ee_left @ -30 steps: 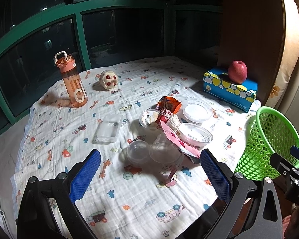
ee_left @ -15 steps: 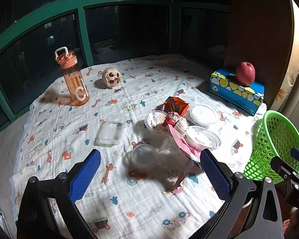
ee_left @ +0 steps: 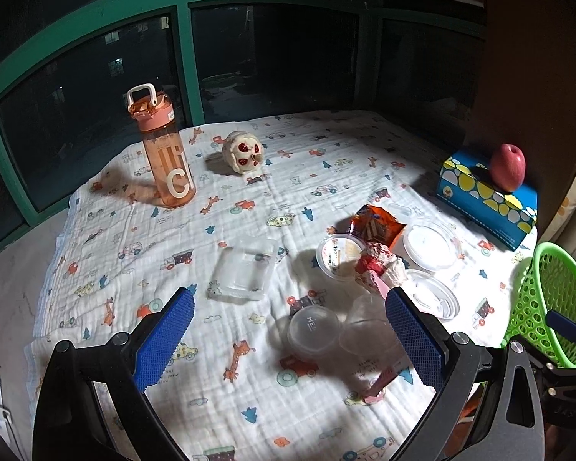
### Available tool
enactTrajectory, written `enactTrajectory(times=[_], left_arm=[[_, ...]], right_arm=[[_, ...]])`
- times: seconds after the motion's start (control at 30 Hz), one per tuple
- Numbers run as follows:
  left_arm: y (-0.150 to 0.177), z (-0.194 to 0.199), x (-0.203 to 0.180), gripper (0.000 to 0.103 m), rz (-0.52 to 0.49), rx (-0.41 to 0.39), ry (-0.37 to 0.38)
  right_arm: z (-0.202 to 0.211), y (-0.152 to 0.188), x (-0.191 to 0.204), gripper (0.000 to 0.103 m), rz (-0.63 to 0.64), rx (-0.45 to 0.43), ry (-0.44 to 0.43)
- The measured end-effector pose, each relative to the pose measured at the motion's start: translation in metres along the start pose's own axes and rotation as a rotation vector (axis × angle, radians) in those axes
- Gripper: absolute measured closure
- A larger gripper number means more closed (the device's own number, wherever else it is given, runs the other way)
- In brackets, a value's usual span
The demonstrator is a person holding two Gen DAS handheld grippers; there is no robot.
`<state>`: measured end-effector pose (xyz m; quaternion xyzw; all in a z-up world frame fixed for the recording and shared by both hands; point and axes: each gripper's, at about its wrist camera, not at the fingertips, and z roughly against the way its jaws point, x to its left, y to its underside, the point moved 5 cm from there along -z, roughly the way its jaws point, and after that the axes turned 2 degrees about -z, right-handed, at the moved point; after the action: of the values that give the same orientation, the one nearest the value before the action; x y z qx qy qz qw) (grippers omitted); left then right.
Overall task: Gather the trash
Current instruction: 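Grasp the white plastic lid with the right tool while the left tool grasps the pink wrapper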
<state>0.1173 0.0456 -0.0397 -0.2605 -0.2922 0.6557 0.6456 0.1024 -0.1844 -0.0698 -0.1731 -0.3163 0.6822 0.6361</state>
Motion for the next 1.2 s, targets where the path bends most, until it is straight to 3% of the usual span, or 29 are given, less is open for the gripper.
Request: enactTrajectory(times=[0.53, 0.9, 1.07, 1.2], left_arm=[[0.0, -0.024, 0.013, 0.006, 0.034, 0.048, 0.008], [-0.007, -0.03, 0.002, 0.007, 0.02, 0.055, 0.105], [-0.007, -0.035, -0.009, 0.008, 0.008, 0.074, 0.176], [-0.005, -0.039, -0.022, 0.02, -0.024, 0.091, 0.227]], right_arm=[[-0.093, -0.014, 0.007, 0.005, 0.005, 0.153, -0.154], [-0.135, -0.013, 0.01, 0.005, 0.024, 0.219, -0.21], [-0.141, -0.012, 0.009, 0.012, 0.02, 0.224, -0.214], [-0.136, -0.013, 0.009, 0.013, 0.025, 0.206, -0.207]])
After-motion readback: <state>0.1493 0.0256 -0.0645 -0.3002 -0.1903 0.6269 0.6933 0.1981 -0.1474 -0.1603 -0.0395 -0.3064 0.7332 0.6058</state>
